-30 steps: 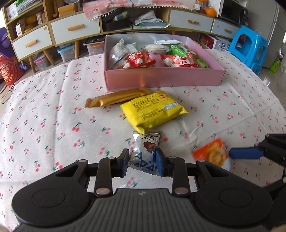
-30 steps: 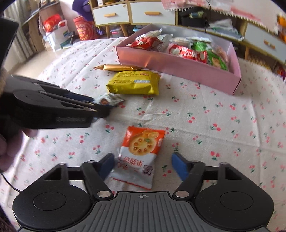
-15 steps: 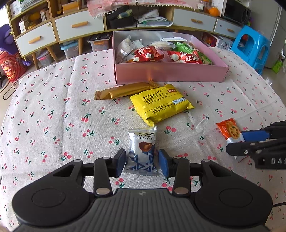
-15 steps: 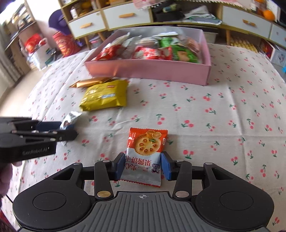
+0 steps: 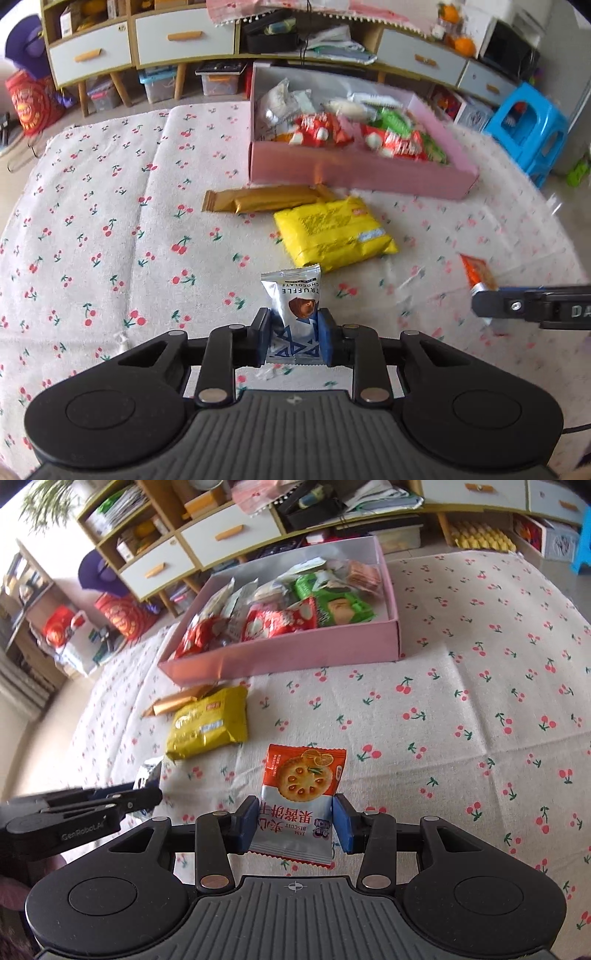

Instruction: Organize snacks

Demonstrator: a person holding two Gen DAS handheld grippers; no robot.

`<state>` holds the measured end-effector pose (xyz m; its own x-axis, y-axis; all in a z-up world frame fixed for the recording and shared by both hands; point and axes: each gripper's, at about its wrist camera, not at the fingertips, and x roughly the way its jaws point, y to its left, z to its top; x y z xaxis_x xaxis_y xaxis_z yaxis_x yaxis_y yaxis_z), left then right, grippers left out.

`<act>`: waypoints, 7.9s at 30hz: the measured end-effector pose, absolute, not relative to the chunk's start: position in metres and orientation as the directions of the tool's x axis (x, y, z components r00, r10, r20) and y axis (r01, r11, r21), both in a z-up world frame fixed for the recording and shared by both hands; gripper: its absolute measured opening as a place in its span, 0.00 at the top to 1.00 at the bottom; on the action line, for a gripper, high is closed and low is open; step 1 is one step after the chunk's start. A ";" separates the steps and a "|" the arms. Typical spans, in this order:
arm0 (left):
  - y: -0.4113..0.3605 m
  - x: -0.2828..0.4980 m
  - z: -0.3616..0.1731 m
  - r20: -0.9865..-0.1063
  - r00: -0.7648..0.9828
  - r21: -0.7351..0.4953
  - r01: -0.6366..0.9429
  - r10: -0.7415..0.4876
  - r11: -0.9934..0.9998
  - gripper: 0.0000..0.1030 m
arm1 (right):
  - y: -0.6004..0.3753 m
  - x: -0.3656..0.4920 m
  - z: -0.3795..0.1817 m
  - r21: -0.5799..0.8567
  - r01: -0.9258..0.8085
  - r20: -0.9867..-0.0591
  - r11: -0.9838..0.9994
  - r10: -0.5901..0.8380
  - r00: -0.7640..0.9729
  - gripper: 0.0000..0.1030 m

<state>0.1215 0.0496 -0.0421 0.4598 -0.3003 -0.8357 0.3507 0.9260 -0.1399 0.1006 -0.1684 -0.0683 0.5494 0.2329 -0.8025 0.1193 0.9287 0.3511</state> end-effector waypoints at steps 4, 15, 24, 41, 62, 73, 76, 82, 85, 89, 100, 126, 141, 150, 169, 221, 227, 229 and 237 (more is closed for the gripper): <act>0.049 0.123 -0.029 -0.811 0.477 -0.187 0.340 -0.340 0.922 0.77 | -0.182 0.105 -0.060 0.405 0.156 -0.782 0.901 0.253 0.569 0.60; 0.034 0.137 -0.010 -0.756 0.521 -0.274 0.298 -0.397 0.914 0.78 | -0.213 0.126 -0.040 0.519 0.224 -0.721 0.825 0.281 0.633 0.60; 0.009 0.168 0.004 -0.727 0.559 -0.286 0.281 -0.399 0.916 0.77 | -0.244 0.161 -0.036 0.622 0.256 -0.634 0.741 0.283 0.720 0.60; -0.040 0.223 -0.014 -0.739 0.604 -0.172 0.260 -0.299 0.950 0.76 | -0.272 0.206 -0.071 0.716 0.288 -0.569 0.636 0.293 0.768 0.59; -0.038 0.212 -0.003 -0.723 0.637 -0.103 0.281 -0.266 0.954 0.24 | -0.262 0.199 -0.054 0.682 0.234 -0.546 0.693 0.271 0.793 0.26; -0.008 0.184 0.003 -0.719 0.639 -0.115 0.279 -0.273 0.953 0.16 | -0.237 0.179 -0.031 0.607 0.160 -0.568 0.779 0.284 0.772 0.22; 0.003 0.173 0.003 -0.727 0.632 -0.119 0.273 -0.271 0.955 0.13 | -0.229 0.170 -0.023 0.579 0.125 -0.570 0.806 0.290 0.769 0.21; 0.018 0.158 0.003 -0.748 0.614 -0.087 0.288 -0.253 0.954 0.07 | -0.219 0.156 -0.017 0.530 0.103 -0.583 0.842 0.274 0.765 0.16; 0.025 0.152 0.001 -0.739 0.624 -0.091 0.284 -0.255 0.955 0.04 | -0.215 0.151 -0.019 0.491 0.122 -0.603 0.863 0.236 0.762 0.15; 0.028 0.145 -0.004 -0.730 0.634 -0.098 0.275 -0.257 0.957 0.02 | -0.209 0.143 -0.025 0.447 0.112 -0.629 0.888 0.222 0.745 0.15; 0.054 0.141 -0.026 -0.749 0.622 -0.066 0.274 -0.229 0.960 0.01 | -0.187 0.121 -0.035 0.333 0.014 -0.654 0.943 0.220 0.724 0.15; 0.076 0.176 -0.063 -0.752 0.631 -0.139 0.130 -0.190 0.982 0.03 | -0.151 0.139 -0.066 0.209 -0.075 -0.697 0.975 0.202 0.688 0.06; 0.104 0.189 -0.060 -0.752 0.612 -0.369 -0.086 -0.243 0.925 0.57 | -0.093 0.171 -0.090 0.207 -0.127 -0.753 0.970 0.241 0.612 0.06; 0.103 0.194 -0.064 -0.766 0.575 -0.412 -0.098 -0.287 0.906 0.96 | -0.065 0.173 -0.098 0.114 -0.151 -0.769 0.982 0.184 0.612 0.06; 0.112 0.162 -0.050 -0.815 0.511 -0.175 0.231 -0.273 0.957 0.53 | -0.141 0.160 -0.087 0.174 -0.086 -0.763 0.981 0.190 0.618 0.06; 0.031 0.177 -0.061 -0.798 0.531 0.058 0.537 -0.283 0.842 0.67 | -0.120 0.178 -0.093 0.153 -0.187 -0.750 0.970 0.238 0.617 0.27; 0.041 0.176 -0.055 -0.826 0.486 -0.042 0.454 -0.287 0.890 0.77 | -0.152 0.177 -0.086 0.278 -0.063 -0.758 0.959 0.259 0.599 0.28; 0.049 0.178 -0.054 -0.830 0.464 -0.107 0.410 -0.308 0.906 0.77 | -0.164 0.176 -0.084 0.306 -0.024 -0.761 0.952 0.259 0.595 0.28; 0.065 0.180 -0.043 -0.810 0.422 -0.294 0.308 -0.407 0.905 0.77 | -0.204 0.170 -0.071 0.443 0.117 -0.755 0.889 0.300 0.583 0.28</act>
<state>0.1797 0.0649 -0.0431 0.4224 -0.4070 -0.8099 0.3083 0.9048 -0.2939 0.1703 -0.2040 -0.0712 0.5827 0.2998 -0.7554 0.1166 0.8890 0.4428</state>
